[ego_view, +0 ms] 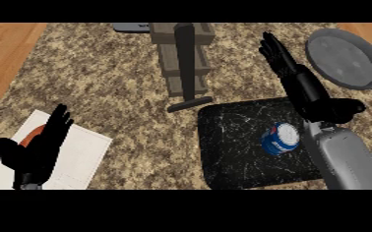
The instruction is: Pick the can from the tray and place it in the tiered basket
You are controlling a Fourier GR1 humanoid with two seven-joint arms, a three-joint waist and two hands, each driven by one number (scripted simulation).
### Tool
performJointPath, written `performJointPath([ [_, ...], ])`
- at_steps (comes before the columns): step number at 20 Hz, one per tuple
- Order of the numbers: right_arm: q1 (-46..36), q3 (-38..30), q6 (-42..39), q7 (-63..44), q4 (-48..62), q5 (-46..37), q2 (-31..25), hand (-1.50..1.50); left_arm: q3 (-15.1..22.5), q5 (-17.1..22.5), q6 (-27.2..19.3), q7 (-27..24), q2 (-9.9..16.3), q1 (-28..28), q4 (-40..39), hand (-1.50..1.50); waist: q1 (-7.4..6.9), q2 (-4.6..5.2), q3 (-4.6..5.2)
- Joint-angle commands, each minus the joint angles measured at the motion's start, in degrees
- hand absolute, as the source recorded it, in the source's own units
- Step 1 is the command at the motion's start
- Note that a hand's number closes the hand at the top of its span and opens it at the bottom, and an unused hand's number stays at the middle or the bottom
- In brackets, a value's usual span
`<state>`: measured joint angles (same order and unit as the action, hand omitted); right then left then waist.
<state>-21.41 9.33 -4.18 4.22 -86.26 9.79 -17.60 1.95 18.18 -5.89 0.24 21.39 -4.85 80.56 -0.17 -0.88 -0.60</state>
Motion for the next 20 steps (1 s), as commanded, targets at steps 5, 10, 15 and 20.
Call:
performJointPath([
  [5, 7.4, -19.7, -3.2, 7.4, -2.8, 19.9, -0.9, 1.5, 2.0, -7.8, -7.2, -4.8, -1.8, 5.9, 7.4, 0.0, 4.23, 0.23, 0.13],
  [10, 13.0, -23.0, -5.8, 0.6, 3.7, 33.4, 6.3, -1.5, 6.3, -10.9, -9.2, -3.6, -4.8, 8.7, 8.0, 0.0, 4.15, 0.75, 0.1],
  [15, 20.9, -28.4, -28.8, 1.2, 4.5, 44.2, -3.4, -1.5, 9.2, -14.4, -13.0, 0.8, -8.0, 13.2, 8.6, 0.0, 2.01, 0.83, 0.42],
  [20, 30.7, -33.7, -36.6, 0.0, -2.4, 40.9, -14.5, -1.5, 9.7, -15.8, -12.7, -1.1, -8.4, 12.1, 6.4, 0.0, 2.46, 0.64, 0.62],
])
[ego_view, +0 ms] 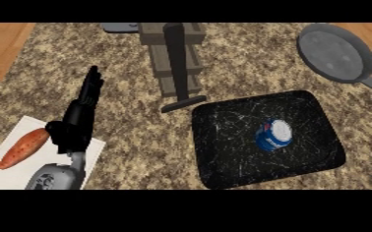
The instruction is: Pick the can from the tray and place it in the tiered basket
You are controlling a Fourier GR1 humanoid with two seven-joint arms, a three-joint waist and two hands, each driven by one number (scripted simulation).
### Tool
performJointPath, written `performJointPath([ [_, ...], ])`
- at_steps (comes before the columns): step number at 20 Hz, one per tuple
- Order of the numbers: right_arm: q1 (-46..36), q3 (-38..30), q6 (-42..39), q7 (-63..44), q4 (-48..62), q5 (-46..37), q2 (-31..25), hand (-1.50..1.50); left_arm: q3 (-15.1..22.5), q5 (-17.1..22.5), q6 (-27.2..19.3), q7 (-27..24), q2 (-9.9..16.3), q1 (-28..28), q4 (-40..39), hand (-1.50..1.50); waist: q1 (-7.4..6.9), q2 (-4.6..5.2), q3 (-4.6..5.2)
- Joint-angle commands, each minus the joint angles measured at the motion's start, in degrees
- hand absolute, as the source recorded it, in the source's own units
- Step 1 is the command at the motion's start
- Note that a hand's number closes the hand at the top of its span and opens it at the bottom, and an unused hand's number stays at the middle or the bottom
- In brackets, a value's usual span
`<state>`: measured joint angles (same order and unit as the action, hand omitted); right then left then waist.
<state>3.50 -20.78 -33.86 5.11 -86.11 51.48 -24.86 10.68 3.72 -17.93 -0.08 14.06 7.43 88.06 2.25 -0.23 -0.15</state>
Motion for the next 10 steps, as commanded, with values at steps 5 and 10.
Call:
performJointPath([
  [5, 7.7, -7.0, -8.2, 0.2, -12.8, -18.8, -18.0, -1.5, 1.1, -1.7, -1.4, -0.2, -1.0, -0.9, 0.2, 0.0, 0.53, -0.37, 0.35],
  [10, 5.7, -9.0, -4.0, -4.0, -24.1, -32.0, -25.8, -1.5, 2.7, -2.9, -2.2, 1.3, -2.2, 0.2, 1.2, 0.0, -0.91, -0.15, 0.36],
])
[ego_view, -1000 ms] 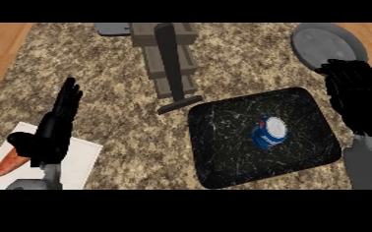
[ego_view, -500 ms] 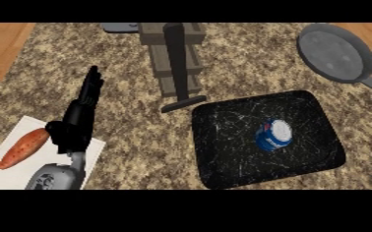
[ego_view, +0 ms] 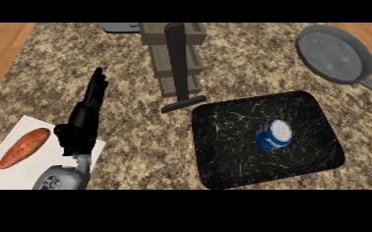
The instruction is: Pick the can from the tray and place it in the tiered basket
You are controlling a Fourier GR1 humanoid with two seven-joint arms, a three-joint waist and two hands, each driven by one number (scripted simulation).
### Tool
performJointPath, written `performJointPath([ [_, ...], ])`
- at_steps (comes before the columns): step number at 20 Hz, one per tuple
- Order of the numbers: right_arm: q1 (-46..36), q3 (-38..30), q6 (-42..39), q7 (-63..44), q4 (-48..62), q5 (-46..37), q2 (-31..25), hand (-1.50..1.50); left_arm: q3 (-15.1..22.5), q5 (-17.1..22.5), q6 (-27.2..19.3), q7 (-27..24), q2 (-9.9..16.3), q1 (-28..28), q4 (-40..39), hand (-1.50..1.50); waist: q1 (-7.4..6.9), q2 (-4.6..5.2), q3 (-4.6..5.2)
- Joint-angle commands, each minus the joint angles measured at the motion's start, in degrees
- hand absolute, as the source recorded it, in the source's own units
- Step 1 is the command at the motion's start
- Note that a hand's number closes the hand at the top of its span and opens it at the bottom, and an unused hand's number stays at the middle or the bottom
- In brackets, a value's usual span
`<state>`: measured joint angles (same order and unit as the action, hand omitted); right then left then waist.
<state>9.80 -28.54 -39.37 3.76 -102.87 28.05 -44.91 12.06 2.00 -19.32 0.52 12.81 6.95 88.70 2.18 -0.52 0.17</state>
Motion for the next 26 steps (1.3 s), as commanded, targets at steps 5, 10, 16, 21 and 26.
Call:
performJointPath([
  [5, 1.9, 2.2, 5.7, -15.0, -21.5, -12.8, -6.6, -1.5, 1.0, -0.7, 0.4, 0.7, -0.5, -0.2, 2.0, 0.0, -1.63, 0.24, -0.01],
  [10, -1.4, 7.6, 8.0, -30.6, -29.1, -9.6, -9.2, -1.5, 0.9, -1.7, 1.1, 4.2, 0.0, 2.0, 3.3, 0.0, -2.49, 0.48, -0.07],
  [16, -8.4, 16.5, 9.5, -40.3, -31.9, -13.4, -4.9, -1.5, 0.7, -4.0, 1.3, 3.8, -2.6, 1.9, 1.7, 0.0, -2.44, 0.56, -0.14],
  [21, -12.5, 22.7, 10.0, -51.9, -36.0, -11.0, -6.1, -1.5, 0.1, -4.1, 1.8, 1.0, -4.3, 2.4, -1.8, 0.0, -2.45, 0.57, -0.09],
  [26, -16.0, 30.0, 8.7, -56.6, -32.9, -16.2, -3.8, -1.5, 1.8, -6.9, -0.1, 3.6, -5.8, 0.9, 2.3, 0.0, -2.71, 0.54, -0.12],
])
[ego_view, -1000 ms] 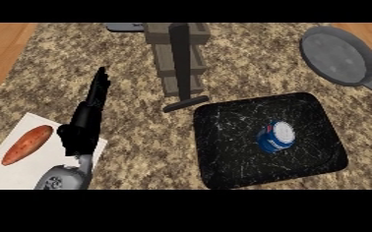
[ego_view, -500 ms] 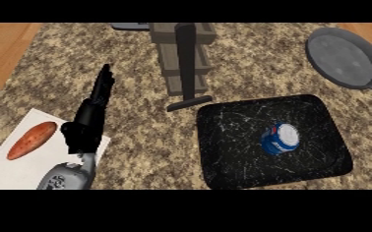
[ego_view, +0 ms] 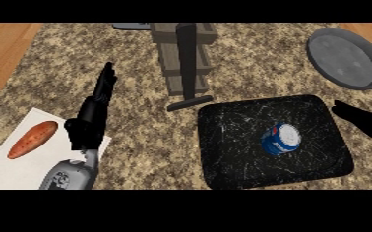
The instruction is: Pick the can from the tray and place it in the tiered basket
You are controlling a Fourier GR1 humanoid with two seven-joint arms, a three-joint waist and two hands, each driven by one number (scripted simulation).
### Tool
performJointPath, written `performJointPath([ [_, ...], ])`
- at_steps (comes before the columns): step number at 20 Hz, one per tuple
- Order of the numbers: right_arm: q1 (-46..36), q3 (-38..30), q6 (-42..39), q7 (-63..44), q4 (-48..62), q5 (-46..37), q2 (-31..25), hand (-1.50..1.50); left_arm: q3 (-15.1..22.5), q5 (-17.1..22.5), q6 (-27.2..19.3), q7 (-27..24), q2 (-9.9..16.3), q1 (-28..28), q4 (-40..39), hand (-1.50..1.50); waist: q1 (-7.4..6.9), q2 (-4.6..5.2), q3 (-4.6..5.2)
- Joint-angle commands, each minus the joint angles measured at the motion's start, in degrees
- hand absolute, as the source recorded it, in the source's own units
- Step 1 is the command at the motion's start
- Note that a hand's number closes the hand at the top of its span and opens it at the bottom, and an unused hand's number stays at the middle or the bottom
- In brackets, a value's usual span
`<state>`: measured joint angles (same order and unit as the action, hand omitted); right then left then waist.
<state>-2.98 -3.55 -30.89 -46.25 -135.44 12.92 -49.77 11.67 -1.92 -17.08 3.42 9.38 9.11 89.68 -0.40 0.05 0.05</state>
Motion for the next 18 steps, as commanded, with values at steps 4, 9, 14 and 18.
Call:
performJointPath([
  [4, -1.5, 5.9, -2.0, -7.6, -1.8, -4.7, 3.3, -1.5, -2.6, -0.2, 2.0, -1.4, 0.3, -0.4, -1.1, 0.0, 0.27, -0.05, -0.02],
  [9, -1.1, 5.1, -6.5, -1.4, 3.2, -11.9, 4.4, -1.5, -1.5, -1.4, 1.7, 1.2, -1.4, -0.5, 0.9, 0.0, 0.2, -0.03, -0.05],
  [14, 1.5, 2.4, -10.8, 1.6, 2.7, -14.9, 5.1, -1.5, -1.2, -3.2, 1.1, -1.1, -3.2, -1.1, -0.7, 0.0, 0.49, -0.07, -0.06],
  [18, 0.1, 6.6, -11.2, 8.6, 6.1, -23.8, 8.3, -1.5, -2.1, -2.4, 2.6, -1.5, -3.3, -1.7, -1.7, 0.0, 0.22, 0.01, -0.08],
])
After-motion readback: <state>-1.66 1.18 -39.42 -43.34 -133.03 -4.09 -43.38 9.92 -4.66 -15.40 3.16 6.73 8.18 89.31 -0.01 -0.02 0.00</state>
